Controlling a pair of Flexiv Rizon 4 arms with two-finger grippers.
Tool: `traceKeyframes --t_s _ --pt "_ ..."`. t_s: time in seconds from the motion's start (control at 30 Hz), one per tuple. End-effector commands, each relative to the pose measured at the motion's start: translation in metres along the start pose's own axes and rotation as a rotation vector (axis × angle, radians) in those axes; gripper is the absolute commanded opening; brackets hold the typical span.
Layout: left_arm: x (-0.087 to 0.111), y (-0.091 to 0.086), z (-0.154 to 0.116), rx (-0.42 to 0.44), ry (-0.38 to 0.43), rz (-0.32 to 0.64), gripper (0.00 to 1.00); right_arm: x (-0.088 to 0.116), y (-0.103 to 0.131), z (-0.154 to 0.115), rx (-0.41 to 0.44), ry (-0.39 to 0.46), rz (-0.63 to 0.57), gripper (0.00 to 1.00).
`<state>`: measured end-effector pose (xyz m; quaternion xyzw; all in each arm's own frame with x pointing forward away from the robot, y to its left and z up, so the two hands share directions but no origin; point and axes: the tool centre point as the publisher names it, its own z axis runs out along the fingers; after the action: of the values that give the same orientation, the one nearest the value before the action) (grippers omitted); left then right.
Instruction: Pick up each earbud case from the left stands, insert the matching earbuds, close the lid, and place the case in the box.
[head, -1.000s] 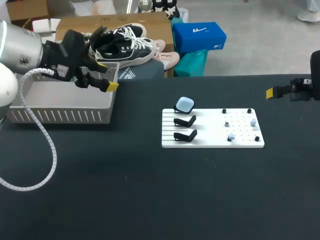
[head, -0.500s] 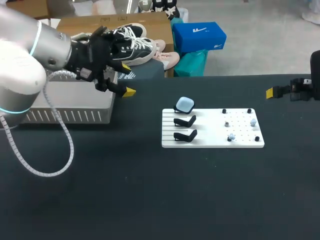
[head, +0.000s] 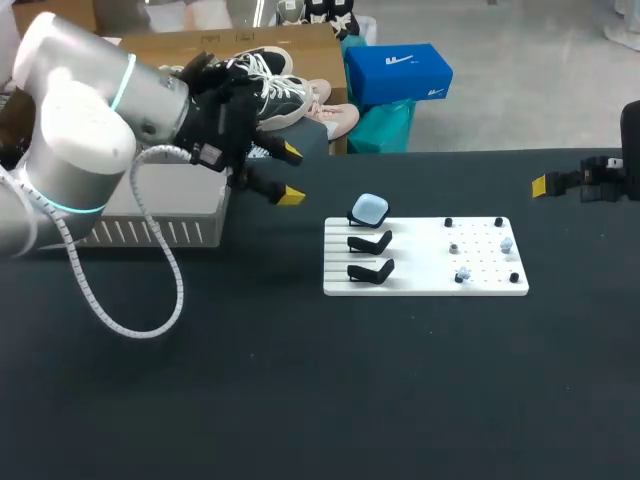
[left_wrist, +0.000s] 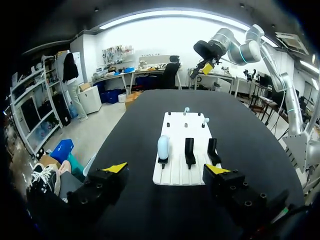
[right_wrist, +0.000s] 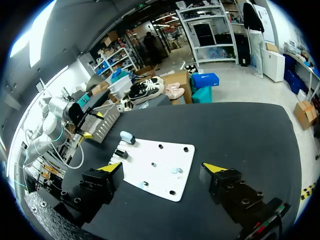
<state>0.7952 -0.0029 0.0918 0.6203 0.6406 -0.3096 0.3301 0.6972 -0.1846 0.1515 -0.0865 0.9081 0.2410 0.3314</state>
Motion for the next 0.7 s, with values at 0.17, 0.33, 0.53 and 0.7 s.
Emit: traceKeyframes --t_s 0.17,0.33,0.53,0.7 --pt "-0.001 0.014 0.038 0.128 -0.02 0.018 1.0 0.0 -0.001 0.001 -0.004 0.0 -0.001 1.0" --pt "0.002 0.015 0.049 0.131 -0.029 0.001 0.96 0.0 -0.001 0.001 -0.004 0.0 -0.001 1.0" --pt "0.004 0.013 0.06 0.124 -0.045 -0.025 0.78 0.0 -0.001 0.001 -0.004 0.0 -0.001 1.0" --pt "0.003 0.018 0.068 0.101 -0.056 -0.029 0.95 0.0 -0.001 0.001 -0.004 0.0 -0.001 1.0"
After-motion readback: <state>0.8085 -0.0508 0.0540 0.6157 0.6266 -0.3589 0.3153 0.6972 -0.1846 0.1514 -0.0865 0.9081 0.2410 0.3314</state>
